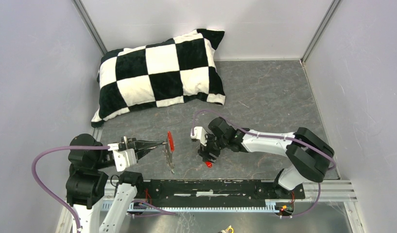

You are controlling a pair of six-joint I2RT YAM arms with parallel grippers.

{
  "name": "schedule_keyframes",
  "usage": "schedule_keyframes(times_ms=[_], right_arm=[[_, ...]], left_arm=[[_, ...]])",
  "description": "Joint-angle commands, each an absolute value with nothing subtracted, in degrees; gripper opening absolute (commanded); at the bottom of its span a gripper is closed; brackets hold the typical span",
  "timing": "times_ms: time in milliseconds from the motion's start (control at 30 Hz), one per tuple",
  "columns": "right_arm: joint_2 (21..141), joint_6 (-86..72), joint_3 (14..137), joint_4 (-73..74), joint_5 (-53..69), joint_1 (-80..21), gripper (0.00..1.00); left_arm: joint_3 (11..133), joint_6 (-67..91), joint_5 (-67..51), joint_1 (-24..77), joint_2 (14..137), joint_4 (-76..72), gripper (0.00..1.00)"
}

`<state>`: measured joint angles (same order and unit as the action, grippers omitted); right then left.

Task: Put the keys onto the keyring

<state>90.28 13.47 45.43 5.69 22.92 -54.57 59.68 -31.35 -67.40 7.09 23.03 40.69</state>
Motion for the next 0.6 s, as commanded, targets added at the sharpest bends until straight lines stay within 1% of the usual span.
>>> schedule_keyframes(times_ms=[0, 33, 200, 333, 400, 433, 467, 533, 567], right_arm=[[84.78, 12.75, 42.68, 1.28, 21.75, -54.31, 0.87], [84.64, 12.74, 42.55, 1.3, 22.22, -54.32, 0.98], [84.85, 13.76, 41.84, 2.22, 22.73, -54.54, 0.98], [80.1, 12.44, 42.4, 3.0, 20.49, -54.0, 0.98], [75.35, 8.59, 41.3, 0.72, 23.49, -52.4, 0.98], [72.58, 3.88, 39.15, -4.99, 25.09, -51.53, 0.98], [69.71, -2.36, 35.58, -10.15, 22.92, -51.32, 0.98], [68.24, -7.25, 33.1, -12.15, 19.06, -51.33, 0.98], [69.95, -6.52, 33.64, -11.56, 21.42, -51.3, 0.98]], left_arm=[[61.13, -32.26, -66.56, 6.77, 22.54, 40.21, 0.02], [61.09, -32.3, -66.57, 6.77, 22.58, 40.19, 0.02], [61.0, -32.54, -66.54, 6.77, 22.68, 40.19, 0.02], [61.23, -32.34, -66.06, 6.77, 22.59, 40.18, 0.02], [61.47, -32.35, -65.8, 6.77, 22.59, 40.17, 0.02], [61.64, -32.42, -65.65, 6.77, 22.54, 40.18, 0.02], [61.74, -32.43, -65.65, 6.77, 22.63, 40.21, 0.02], [61.92, -32.52, -65.74, 6.77, 22.6, 40.21, 0.02], [61.95, -32.48, -65.65, 6.77, 22.62, 40.2, 0.02]])
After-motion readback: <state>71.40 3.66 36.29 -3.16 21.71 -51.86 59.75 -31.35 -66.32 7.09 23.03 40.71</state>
